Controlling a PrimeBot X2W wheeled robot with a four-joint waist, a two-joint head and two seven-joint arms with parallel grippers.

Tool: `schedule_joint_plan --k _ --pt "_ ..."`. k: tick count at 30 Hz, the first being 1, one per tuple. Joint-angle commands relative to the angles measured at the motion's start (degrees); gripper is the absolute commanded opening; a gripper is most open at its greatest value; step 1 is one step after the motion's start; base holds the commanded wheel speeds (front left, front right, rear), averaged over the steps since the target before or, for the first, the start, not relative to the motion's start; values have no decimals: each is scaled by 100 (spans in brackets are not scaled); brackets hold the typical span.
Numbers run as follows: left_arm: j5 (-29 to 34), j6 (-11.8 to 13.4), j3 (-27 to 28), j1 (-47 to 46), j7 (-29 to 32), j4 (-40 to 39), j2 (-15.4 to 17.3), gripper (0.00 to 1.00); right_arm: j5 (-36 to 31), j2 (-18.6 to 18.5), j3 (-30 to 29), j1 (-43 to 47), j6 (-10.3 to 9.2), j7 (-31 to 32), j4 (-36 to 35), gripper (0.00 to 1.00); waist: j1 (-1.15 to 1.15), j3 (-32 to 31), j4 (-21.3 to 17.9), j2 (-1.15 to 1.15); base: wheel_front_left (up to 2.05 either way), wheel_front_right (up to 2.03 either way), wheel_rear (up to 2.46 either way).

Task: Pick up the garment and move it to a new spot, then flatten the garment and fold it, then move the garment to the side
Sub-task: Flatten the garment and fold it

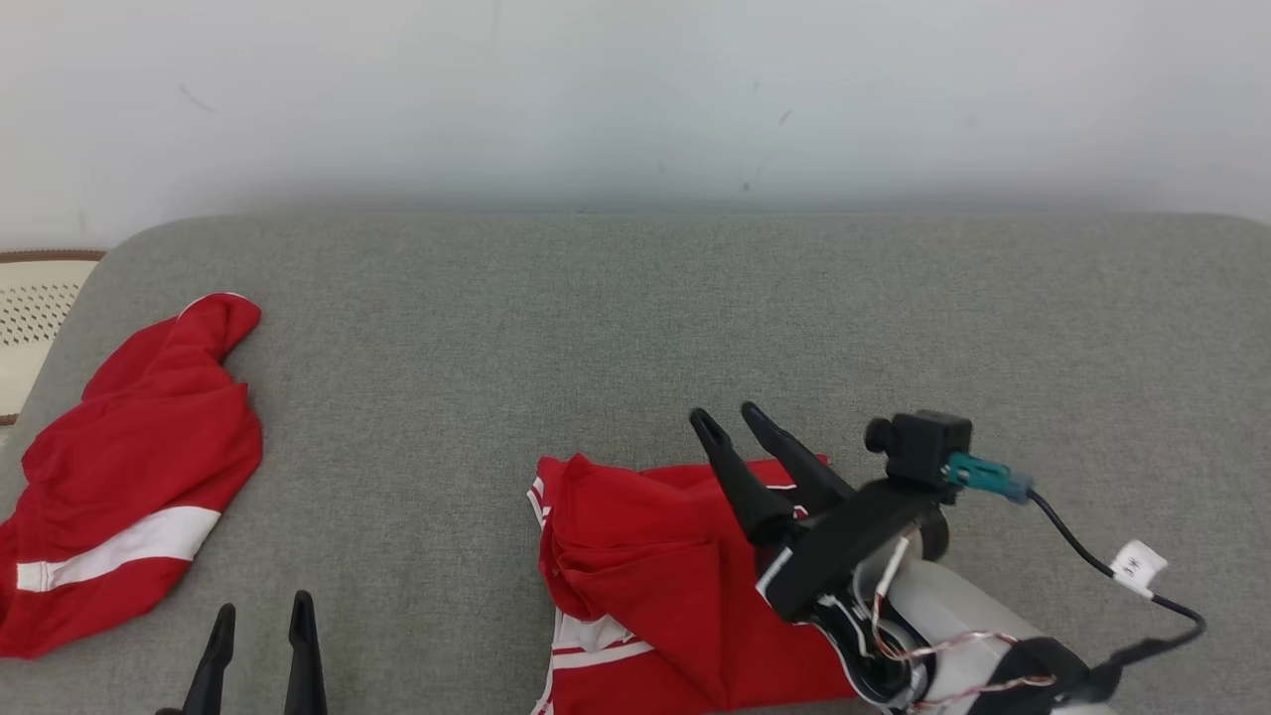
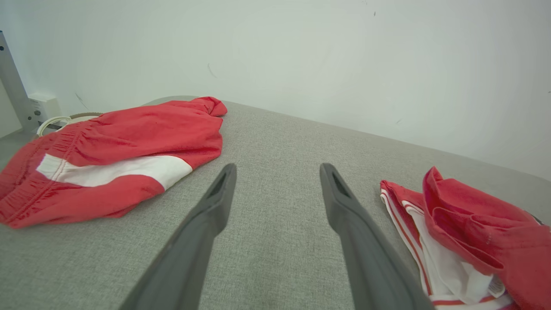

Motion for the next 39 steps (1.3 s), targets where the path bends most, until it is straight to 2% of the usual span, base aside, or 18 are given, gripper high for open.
schedule_joint_plan --k 1,6,12,17,30,31,32,33,34,35,36,39 --pt "-20 -23 16 89 -16 -4 2 100 -24 -46 17 107 1 -18 -29 100 0 -7 -5 0 0 0 0" --pt "-48 0 55 139 -16 -12 2 100 -78 -395 122 412 1 79 -209 100 0 -50 -45 0 0 0 0" --pt "-65 30 73 185 -16 -43 2 100 21 -604 263 767 1 304 -457 100 0 -71 -87 0 0 0 0" --pt "-71 1 70 153 -16 -42 2 100 59 -524 311 932 1 424 -450 100 0 -40 -72 0 0 0 0" --pt "-30 -28 52 41 -16 -36 2 100 118 -141 515 732 1 387 143 100 0 112 105 0 0 0 0" --pt "-28 -30 49 37 -16 -32 2 100 127 -118 541 715 1 377 178 91 0 119 116 0 0 0 0" --pt "-30 -28 48 31 -16 -26 2 100 130 -89 577 692 1 347 192 58 0 126 125 0 0 0 0" --pt "-33 -15 50 21 -16 -22 2 100 133 -65 610 671 1 321 198 39 0 130 133 0 0 0 0" --pt "-38 -12 52 13 -16 -22 2 100 156 -50 645 657 1 287 182 25 0 133 138 0 0 0 0" --pt "-40 -8 51 9 -16 -19 2 100 164 -62 674 636 1 269 180 3 0 134 141 0 0 0 0" --pt "-43 -4 51 8 -16 -15 2 100 152 -80 705 614 1 229 184 0 0 133 144 0 0 0 0" --pt "-53 1 58 22 -16 -2 2 100 176 -103 806 612 1 170 180 0 0 111 144 0 0 0 0"
